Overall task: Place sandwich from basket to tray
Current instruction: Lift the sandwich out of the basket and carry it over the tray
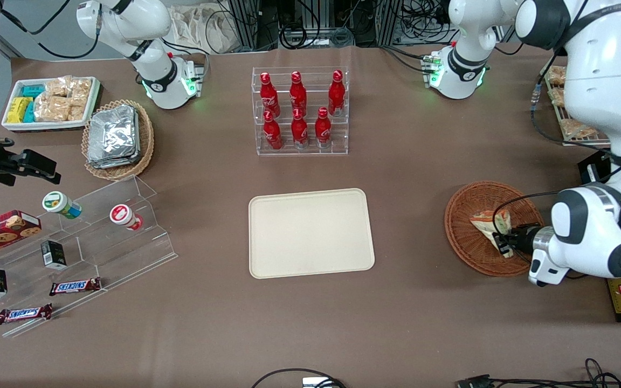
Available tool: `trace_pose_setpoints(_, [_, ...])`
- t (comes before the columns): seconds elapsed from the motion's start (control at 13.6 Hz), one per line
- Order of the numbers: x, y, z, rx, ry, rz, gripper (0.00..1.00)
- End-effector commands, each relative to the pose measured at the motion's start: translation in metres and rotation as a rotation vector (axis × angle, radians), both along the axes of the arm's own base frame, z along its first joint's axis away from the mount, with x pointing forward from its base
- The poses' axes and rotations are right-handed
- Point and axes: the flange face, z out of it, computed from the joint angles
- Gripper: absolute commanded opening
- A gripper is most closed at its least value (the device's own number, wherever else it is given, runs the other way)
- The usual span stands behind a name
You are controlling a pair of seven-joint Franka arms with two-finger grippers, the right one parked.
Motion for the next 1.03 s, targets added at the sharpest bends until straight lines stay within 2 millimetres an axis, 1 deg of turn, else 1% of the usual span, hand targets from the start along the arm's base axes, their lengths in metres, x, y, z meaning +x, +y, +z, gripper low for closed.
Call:
trace_pose_setpoints(0.0, [-0.005, -0.015, 0.058, -0.016, -0.037, -0.012, 0.13])
trace_pose_setpoints(0.15, [-0.005, -0.040, 0.087, -0.037, -0.079, -0.057, 0.13])
trace_pose_setpoints(0.29, [-0.004, -0.070, 0.108, -0.059, -0.116, -0.115, 0.13])
trace_pose_setpoints(0.37, [-0.003, -0.091, 0.112, -0.074, -0.129, -0.145, 0.13])
trace_pose_setpoints(0.59, [-0.002, -0.144, 0.119, -0.111, -0.180, -0.214, 0.14])
trace_pose_setpoints(0.66, [-0.003, -0.165, 0.118, -0.117, -0.196, -0.240, 0.14])
trace_pose_setpoints(0.74, [-0.006, -0.192, 0.117, -0.119, -0.211, -0.272, 0.14])
trace_pose_setpoints(0.81, [-0.006, -0.214, 0.115, -0.123, -0.226, -0.299, 0.14])
trace_pose_setpoints(0.88, [-0.004, -0.229, 0.112, -0.125, -0.231, -0.299, 0.14])
trace_pose_setpoints(0.96, [-0.004, -0.247, 0.107, -0.121, -0.226, -0.302, 0.14])
